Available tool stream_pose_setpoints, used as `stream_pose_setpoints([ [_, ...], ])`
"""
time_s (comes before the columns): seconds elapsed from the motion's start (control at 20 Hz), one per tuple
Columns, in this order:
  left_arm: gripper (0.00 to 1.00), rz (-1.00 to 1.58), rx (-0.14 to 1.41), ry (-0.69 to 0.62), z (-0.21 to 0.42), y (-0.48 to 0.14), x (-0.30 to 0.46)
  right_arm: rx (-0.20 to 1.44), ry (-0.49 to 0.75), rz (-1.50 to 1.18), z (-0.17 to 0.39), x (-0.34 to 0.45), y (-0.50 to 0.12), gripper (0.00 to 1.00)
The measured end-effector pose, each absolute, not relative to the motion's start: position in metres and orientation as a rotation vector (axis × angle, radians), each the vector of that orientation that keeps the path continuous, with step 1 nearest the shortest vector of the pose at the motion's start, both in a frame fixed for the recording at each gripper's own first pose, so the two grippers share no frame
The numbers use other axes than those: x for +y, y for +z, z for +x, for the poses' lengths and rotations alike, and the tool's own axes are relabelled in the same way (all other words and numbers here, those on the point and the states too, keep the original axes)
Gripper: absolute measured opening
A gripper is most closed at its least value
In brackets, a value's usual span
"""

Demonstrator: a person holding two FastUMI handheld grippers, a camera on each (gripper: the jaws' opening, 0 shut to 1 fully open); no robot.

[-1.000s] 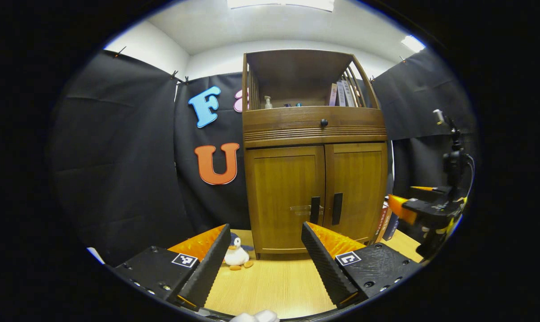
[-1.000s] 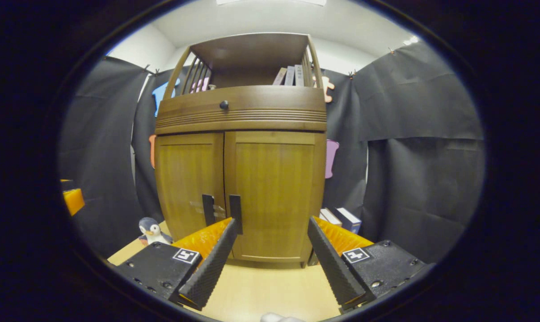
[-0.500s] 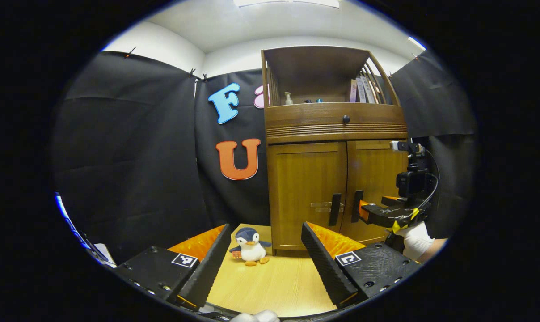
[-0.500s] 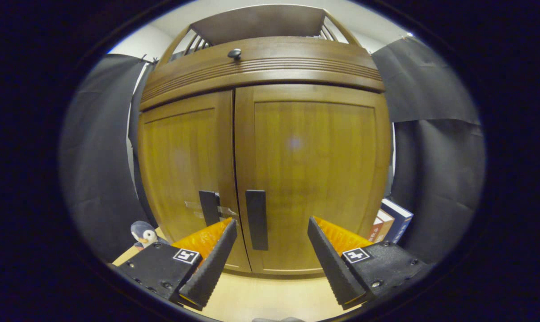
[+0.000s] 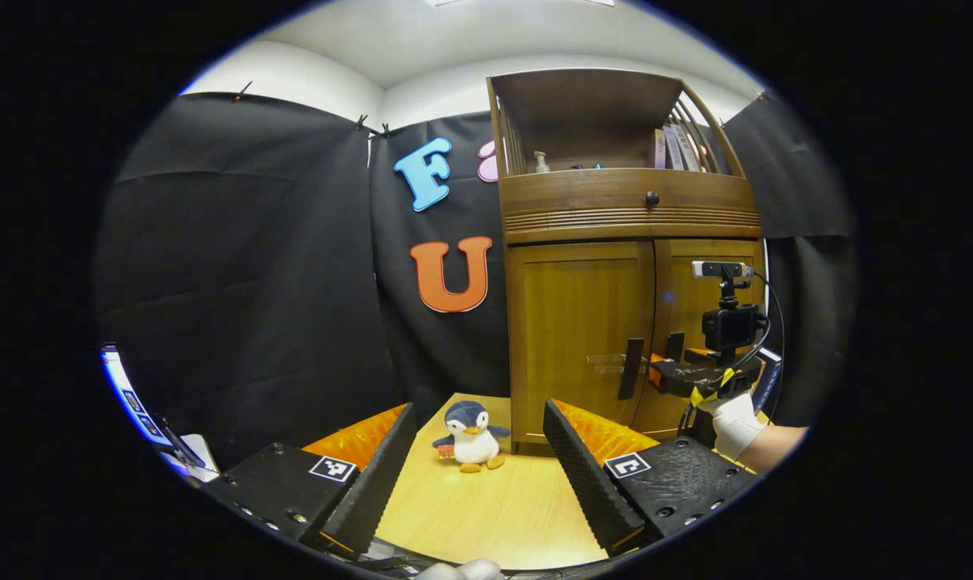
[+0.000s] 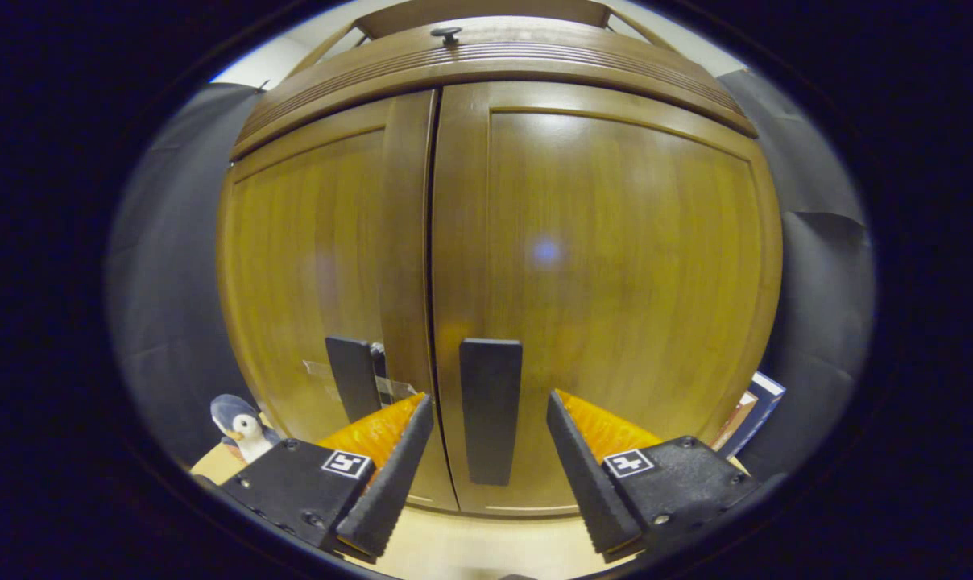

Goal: Open the right door of the double-door shoe cabinet with the right hand, and open the left door with the left hand.

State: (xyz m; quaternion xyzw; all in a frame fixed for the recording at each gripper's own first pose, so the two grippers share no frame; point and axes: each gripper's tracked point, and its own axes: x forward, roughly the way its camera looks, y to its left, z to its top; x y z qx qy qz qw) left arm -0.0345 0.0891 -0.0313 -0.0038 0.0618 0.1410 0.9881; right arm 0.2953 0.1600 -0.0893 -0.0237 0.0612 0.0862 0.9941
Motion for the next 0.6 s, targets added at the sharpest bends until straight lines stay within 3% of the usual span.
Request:
stream_pose_setpoints([
  [0.4, 0.96, 0.0, 0.124, 0.301, -0.0335, -0.0327, 0.0948, 0.131, 0.154, -0.035, 0.3063, 0.1611, -0.0926, 0.48],
  [0.45, 0.96, -0.002, 0.124, 0.3, -0.0346, -0.0321, 0.0952, 0.13, 0.152, -0.038, 0.3046, 0.1611, -0.092, 0.39],
  [0.6, 0.96, -0.009, 0.123, 0.293, -0.0358, -0.0333, 0.0927, 0.138, 0.16, -0.037, 0.3057, 0.161, -0.0928, 0.36],
])
